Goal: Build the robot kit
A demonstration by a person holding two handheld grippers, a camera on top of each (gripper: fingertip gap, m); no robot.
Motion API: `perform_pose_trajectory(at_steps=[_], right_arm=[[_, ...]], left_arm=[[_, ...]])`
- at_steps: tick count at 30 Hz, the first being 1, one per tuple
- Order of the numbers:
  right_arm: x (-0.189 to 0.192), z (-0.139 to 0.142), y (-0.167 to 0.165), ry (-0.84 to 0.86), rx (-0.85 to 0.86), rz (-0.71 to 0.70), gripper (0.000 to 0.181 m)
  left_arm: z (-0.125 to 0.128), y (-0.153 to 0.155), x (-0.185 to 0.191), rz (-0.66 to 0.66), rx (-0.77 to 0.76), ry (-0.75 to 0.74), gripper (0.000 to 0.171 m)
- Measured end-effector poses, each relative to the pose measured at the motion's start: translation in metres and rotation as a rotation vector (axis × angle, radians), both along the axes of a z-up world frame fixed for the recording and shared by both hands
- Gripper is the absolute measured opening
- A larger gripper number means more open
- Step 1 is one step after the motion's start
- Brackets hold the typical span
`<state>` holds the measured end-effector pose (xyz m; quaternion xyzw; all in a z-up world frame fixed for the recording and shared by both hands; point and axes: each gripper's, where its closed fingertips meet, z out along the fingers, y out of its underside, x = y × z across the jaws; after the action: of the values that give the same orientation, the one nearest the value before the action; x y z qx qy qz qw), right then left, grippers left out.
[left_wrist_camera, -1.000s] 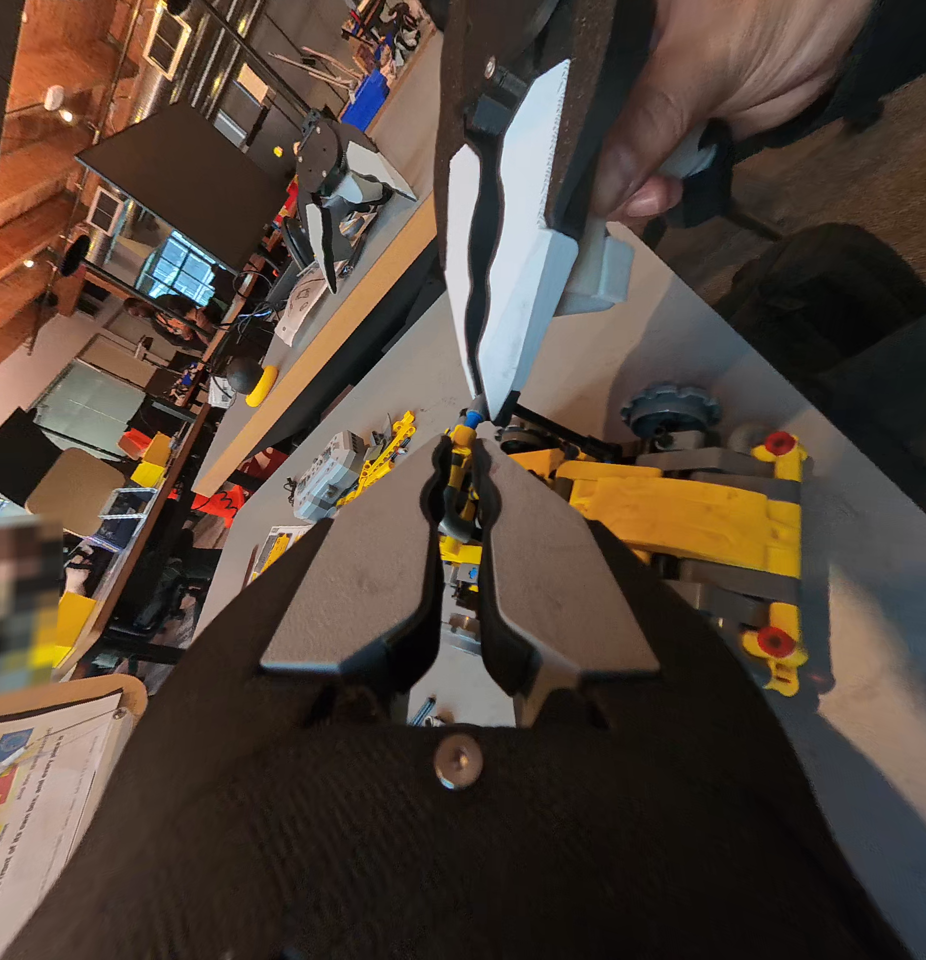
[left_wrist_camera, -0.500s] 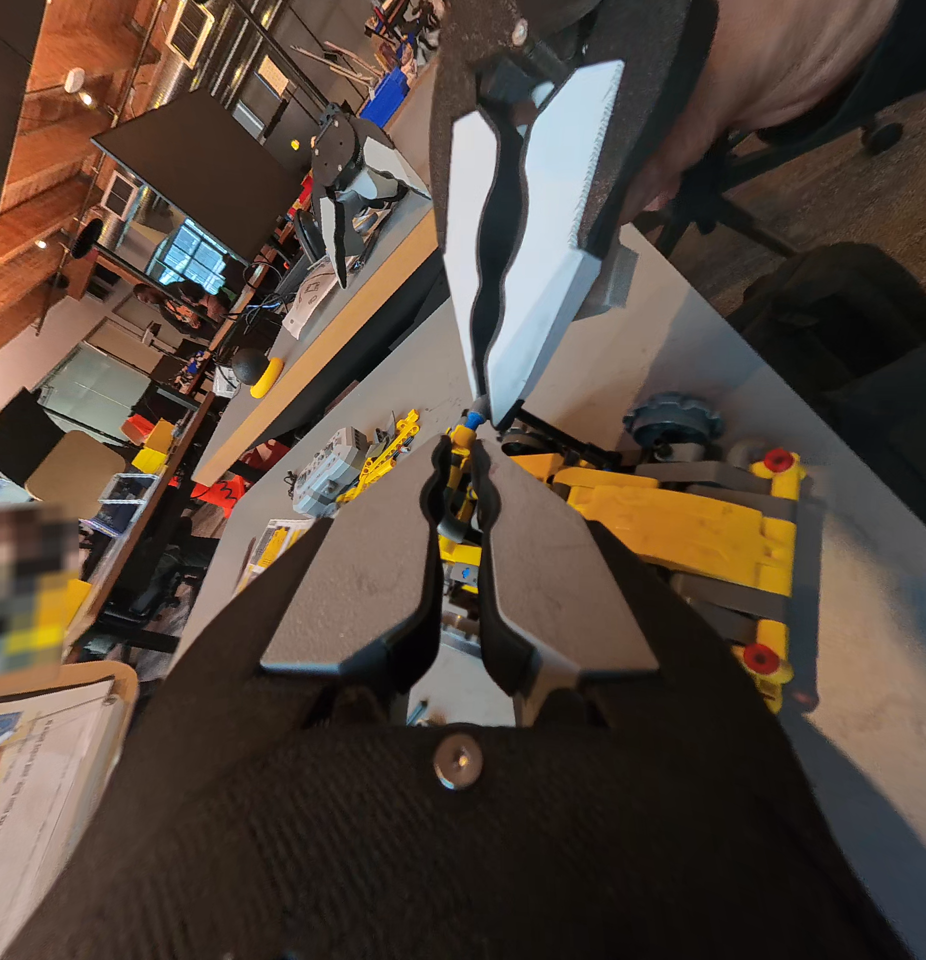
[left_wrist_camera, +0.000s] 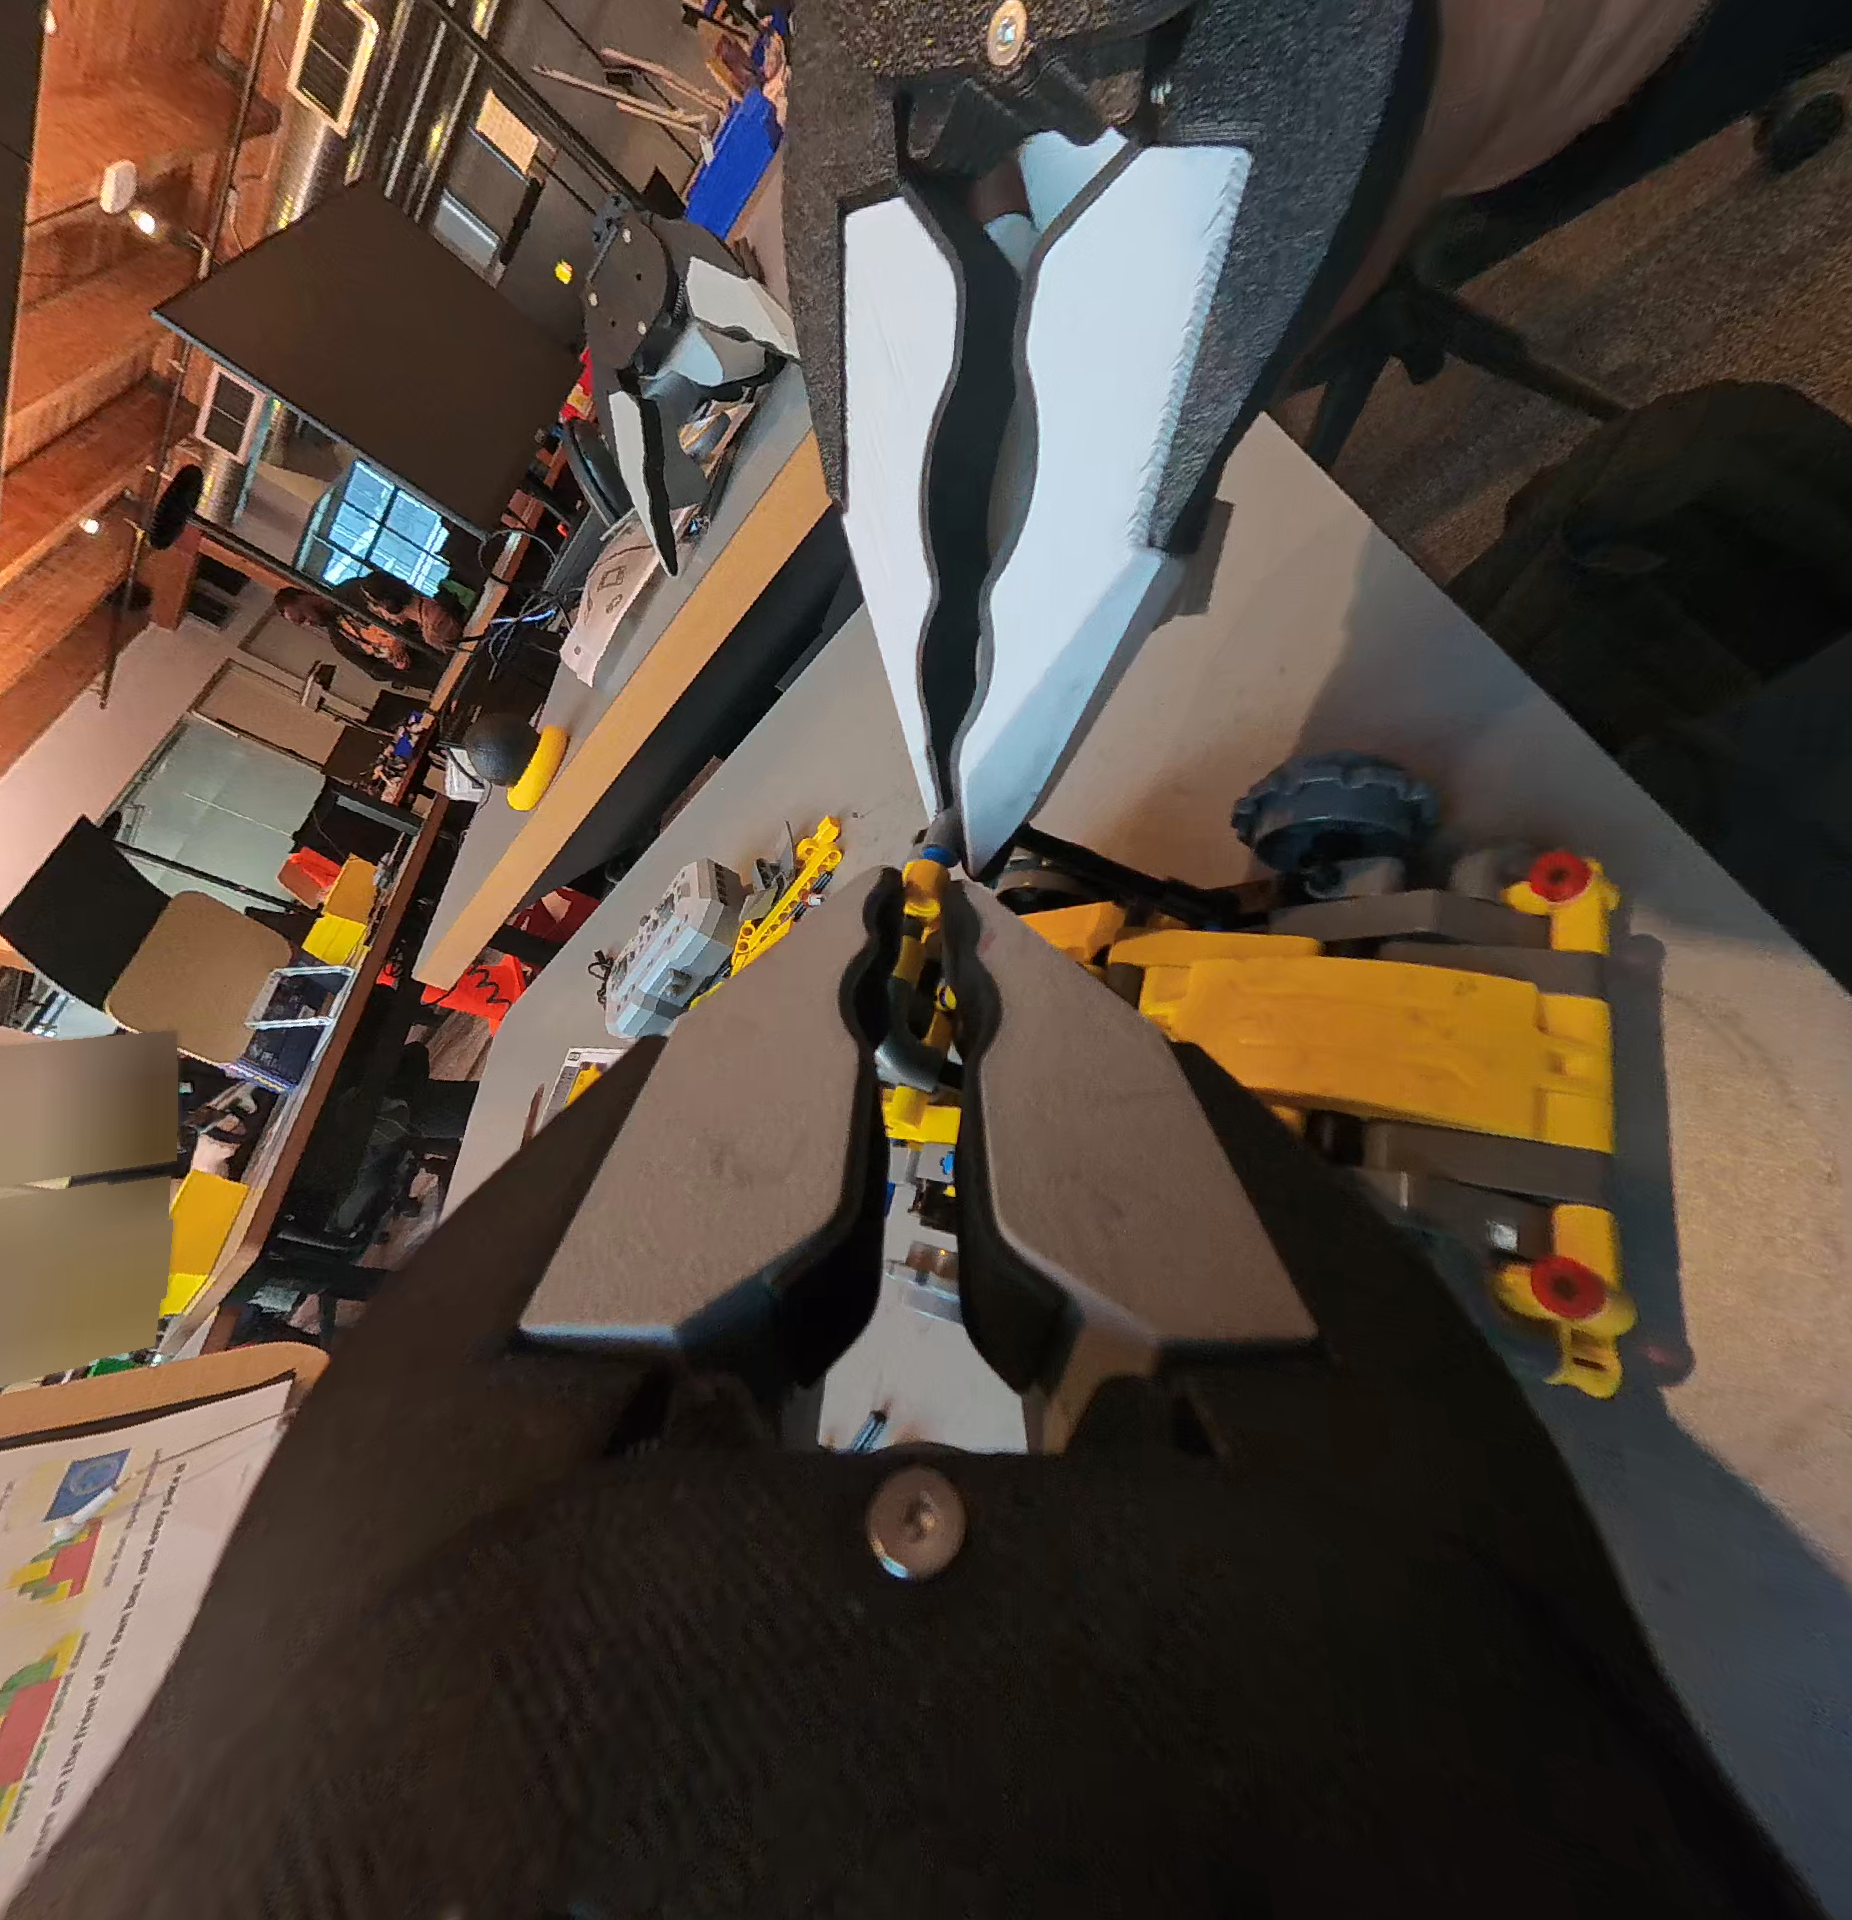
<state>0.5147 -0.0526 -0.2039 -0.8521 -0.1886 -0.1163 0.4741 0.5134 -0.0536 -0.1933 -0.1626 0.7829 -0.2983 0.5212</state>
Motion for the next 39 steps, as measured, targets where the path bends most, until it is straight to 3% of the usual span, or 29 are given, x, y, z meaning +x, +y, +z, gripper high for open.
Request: perform_pose_trajectory(at_steps=[7,14,16,21,24,27,31,35,39], right_arm=[[-0.001,0.0,0.001,-0.026,0.033,0.031,0.007],[0.001,0.007,-0.011,0.405,0.102,0.064,0.017],[0.003,0.006,-0.016,0.542,0.13,0.089,0.02],[0.002,0.014,-0.03,0.884,0.154,0.231,0.009],[0.004,0.008,-0.028,0.928,0.116,0.258,0.009],[0.002,0.004,-0.021,0.904,0.087,0.277,0.009],[-0.002,0.002,-0.016,0.946,0.078,0.304,0.007],[0.001,0.013,-0.016,1.007,0.118,0.344,0.0],[0.0,0.013,-0.01,0.959,0.102,0.352,0.001]], left_arm=[[0.0,-0.001,-0.002,-0.039,-0.064,0.038,0.004],[0.003,-0.004,-0.004,-0.054,-0.153,0.044,0.005],[0.008,-0.007,-0.006,-0.067,-0.222,0.082,0.018],[0.027,0.001,-0.013,-0.016,-0.485,0.334,0.026],[0.021,0.009,-0.019,0.022,-0.555,0.473,0.026],[0.013,0.007,-0.018,0.073,-0.491,0.463,0.023],[0.0,0.004,-0.006,0.154,-0.241,0.362,0.017],[-0.003,-0.003,0.002,0.176,-0.168,0.321,0.009],[-0.002,0.0,0.002,0.204,-0.083,0.298,0.008]])
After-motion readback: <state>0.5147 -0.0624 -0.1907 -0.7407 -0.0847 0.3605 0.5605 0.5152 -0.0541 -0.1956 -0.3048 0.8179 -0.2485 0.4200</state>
